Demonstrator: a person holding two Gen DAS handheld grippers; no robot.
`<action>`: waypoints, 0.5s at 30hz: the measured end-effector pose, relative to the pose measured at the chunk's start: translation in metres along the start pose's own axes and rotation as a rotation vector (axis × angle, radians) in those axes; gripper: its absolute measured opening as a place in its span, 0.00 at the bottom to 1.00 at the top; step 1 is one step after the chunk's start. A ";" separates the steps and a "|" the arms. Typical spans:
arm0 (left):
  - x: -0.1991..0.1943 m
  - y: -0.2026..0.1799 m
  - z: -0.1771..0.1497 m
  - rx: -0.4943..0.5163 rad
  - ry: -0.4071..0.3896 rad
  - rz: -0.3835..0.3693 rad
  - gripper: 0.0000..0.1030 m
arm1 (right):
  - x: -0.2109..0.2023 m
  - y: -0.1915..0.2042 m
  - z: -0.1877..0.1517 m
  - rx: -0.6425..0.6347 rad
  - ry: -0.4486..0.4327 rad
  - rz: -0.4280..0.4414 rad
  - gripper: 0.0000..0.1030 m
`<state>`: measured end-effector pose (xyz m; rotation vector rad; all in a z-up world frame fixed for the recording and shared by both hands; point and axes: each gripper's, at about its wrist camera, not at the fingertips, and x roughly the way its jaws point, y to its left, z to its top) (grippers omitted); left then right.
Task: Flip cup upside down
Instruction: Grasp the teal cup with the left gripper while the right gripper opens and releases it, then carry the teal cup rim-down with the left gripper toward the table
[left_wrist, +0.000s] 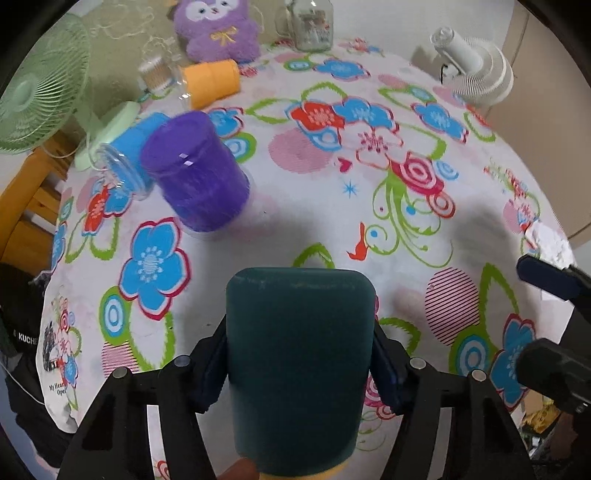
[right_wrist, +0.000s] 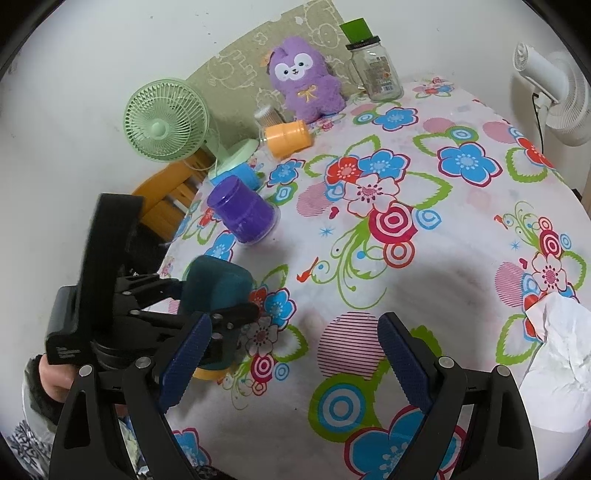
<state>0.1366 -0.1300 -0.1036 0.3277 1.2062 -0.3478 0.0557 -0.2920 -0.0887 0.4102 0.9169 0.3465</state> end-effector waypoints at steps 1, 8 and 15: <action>-0.004 0.002 -0.001 -0.011 -0.011 -0.001 0.66 | 0.000 0.002 0.000 -0.003 0.000 0.001 0.91; -0.029 0.011 -0.009 -0.063 -0.069 -0.008 0.66 | 0.000 0.010 -0.001 -0.027 0.004 0.013 0.91; -0.038 0.013 -0.017 -0.076 -0.095 -0.008 0.65 | 0.000 0.017 -0.003 -0.045 0.008 0.015 0.91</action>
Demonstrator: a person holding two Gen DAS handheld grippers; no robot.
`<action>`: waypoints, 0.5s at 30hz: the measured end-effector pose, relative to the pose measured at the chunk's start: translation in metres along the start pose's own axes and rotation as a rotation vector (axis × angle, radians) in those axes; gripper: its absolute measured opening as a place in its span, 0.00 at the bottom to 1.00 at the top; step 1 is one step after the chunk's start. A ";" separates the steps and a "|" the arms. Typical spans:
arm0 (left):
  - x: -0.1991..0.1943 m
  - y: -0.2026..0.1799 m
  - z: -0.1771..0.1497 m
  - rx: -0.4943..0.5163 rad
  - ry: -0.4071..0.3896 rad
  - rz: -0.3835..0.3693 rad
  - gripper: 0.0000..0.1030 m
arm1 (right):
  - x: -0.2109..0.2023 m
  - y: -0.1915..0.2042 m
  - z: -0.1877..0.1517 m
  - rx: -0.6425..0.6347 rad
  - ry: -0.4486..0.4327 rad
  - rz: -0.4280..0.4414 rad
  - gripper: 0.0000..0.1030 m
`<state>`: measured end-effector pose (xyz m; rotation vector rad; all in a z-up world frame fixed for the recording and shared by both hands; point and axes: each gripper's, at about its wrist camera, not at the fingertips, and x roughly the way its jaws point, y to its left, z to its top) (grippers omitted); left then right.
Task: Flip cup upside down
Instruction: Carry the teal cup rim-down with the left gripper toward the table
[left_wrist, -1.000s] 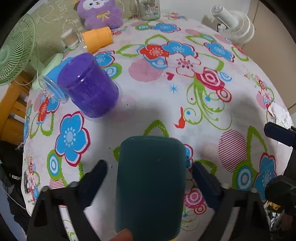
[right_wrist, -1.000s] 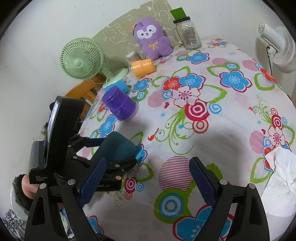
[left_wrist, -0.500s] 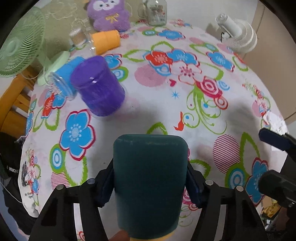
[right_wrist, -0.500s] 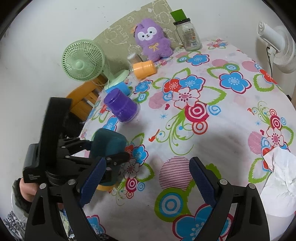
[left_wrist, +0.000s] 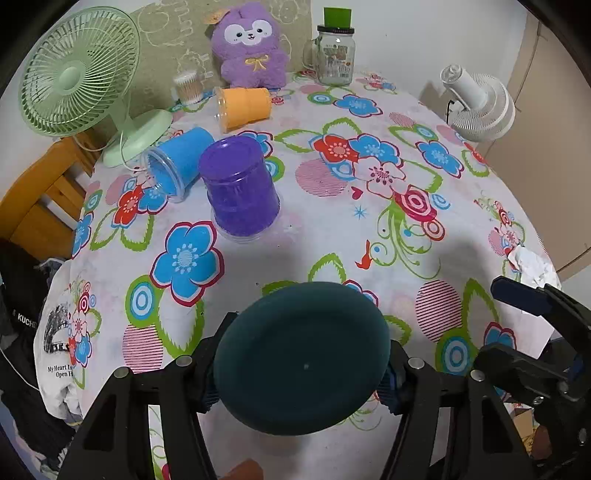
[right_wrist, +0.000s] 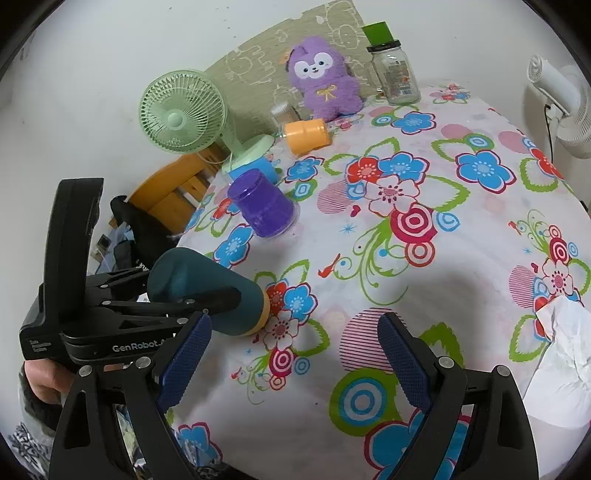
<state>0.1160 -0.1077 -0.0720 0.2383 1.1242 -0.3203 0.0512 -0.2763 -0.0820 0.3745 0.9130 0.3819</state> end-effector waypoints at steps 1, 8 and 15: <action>-0.002 0.001 0.000 -0.005 -0.005 -0.003 0.65 | 0.000 0.001 0.000 -0.002 0.000 0.000 0.91; -0.023 0.009 -0.005 -0.060 -0.070 -0.007 0.65 | 0.002 0.006 -0.002 -0.014 0.007 0.002 0.91; -0.043 0.016 -0.011 -0.111 -0.132 -0.003 0.65 | 0.004 0.011 -0.003 -0.029 0.011 0.003 0.90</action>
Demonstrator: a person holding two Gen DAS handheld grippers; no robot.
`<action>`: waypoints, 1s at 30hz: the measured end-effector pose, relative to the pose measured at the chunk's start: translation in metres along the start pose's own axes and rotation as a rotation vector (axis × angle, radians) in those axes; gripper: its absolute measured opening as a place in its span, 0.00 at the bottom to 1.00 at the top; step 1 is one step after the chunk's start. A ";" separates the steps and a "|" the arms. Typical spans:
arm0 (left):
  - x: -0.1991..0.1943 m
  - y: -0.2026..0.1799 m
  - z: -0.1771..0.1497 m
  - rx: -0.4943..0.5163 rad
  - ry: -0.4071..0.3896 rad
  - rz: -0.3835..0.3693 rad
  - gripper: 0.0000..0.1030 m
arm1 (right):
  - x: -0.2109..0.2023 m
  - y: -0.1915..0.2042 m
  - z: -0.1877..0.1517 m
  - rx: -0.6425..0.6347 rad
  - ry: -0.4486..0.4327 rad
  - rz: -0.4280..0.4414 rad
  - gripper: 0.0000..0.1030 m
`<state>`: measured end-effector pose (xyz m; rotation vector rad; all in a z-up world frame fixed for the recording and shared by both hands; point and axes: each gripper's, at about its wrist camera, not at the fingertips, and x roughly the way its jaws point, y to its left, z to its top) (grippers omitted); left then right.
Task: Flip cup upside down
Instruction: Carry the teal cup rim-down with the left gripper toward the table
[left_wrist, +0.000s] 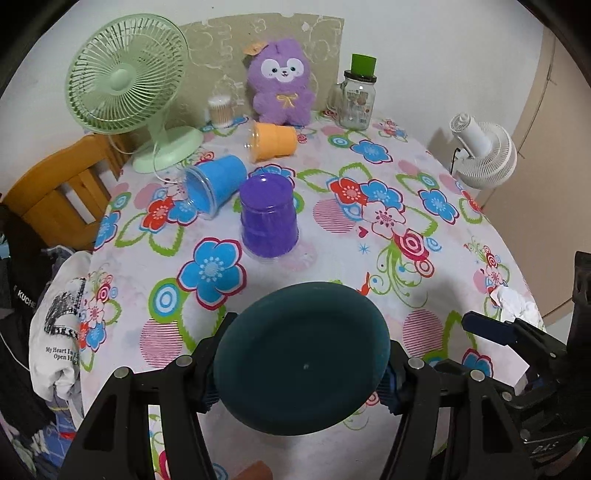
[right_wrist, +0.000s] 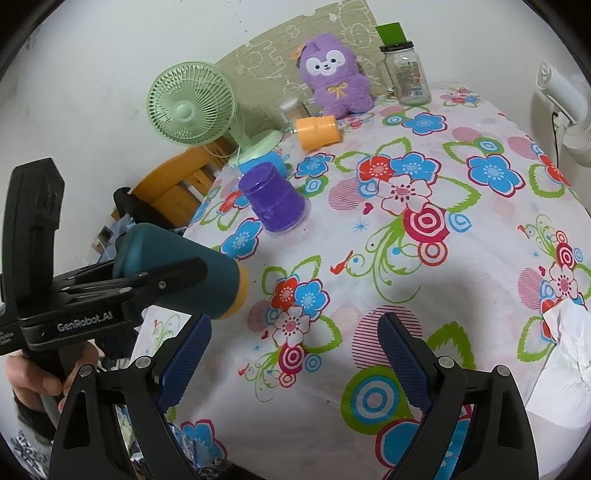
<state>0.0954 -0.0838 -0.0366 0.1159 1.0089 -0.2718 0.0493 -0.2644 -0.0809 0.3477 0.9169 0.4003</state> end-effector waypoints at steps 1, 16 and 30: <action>-0.002 0.000 -0.002 -0.004 -0.010 0.004 0.65 | 0.000 0.001 0.000 -0.003 0.001 0.000 0.90; -0.037 -0.001 -0.029 -0.139 -0.179 0.035 0.65 | 0.005 0.008 -0.004 -0.026 0.011 -0.004 0.90; -0.035 0.009 -0.059 -0.263 -0.172 0.002 0.65 | 0.011 0.011 -0.013 -0.053 0.034 -0.033 0.90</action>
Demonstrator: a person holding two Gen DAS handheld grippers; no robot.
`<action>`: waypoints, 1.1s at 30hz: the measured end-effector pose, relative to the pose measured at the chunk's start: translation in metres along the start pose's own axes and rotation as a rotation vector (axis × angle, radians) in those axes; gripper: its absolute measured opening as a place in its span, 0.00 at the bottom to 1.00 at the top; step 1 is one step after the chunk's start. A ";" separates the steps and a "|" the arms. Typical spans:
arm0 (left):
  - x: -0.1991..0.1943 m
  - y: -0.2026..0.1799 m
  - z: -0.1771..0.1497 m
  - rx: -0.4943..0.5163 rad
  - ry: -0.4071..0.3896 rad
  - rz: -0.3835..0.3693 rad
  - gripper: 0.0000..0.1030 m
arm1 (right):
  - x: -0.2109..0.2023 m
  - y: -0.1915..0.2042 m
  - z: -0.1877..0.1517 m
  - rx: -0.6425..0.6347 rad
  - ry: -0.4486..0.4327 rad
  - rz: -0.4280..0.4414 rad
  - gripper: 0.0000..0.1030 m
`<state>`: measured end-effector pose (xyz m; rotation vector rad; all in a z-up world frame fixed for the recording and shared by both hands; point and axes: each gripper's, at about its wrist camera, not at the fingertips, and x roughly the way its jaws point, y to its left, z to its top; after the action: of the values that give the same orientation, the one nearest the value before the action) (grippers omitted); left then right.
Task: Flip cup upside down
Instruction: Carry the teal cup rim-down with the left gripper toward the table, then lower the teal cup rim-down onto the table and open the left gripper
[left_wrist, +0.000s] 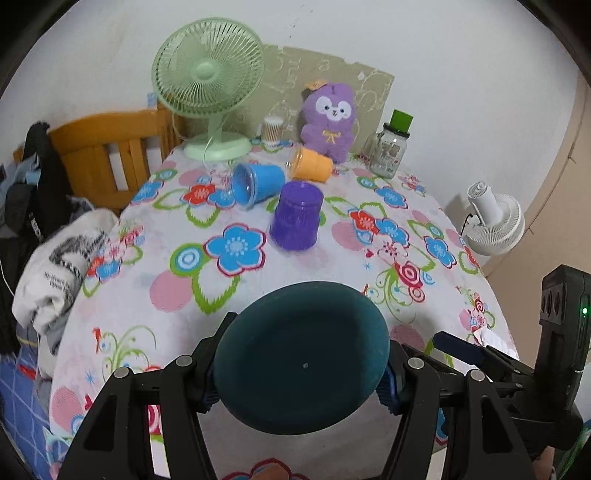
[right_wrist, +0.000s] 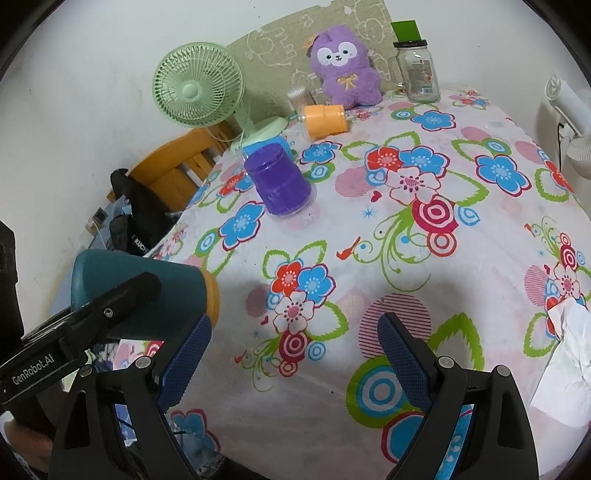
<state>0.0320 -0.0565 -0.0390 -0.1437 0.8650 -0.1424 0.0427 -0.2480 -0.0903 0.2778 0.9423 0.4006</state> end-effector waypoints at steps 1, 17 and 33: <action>0.000 0.001 -0.001 0.000 0.006 -0.001 0.65 | 0.000 0.000 -0.001 0.000 0.000 0.002 0.90; 0.032 0.016 -0.003 -0.036 0.113 0.049 0.72 | 0.000 -0.005 -0.002 0.000 0.015 -0.019 0.90; 0.017 0.016 0.002 -0.025 0.064 0.053 0.88 | 0.004 0.002 -0.001 -0.017 0.027 -0.018 0.90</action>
<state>0.0456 -0.0434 -0.0535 -0.1396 0.9341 -0.0872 0.0433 -0.2444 -0.0928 0.2481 0.9671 0.3965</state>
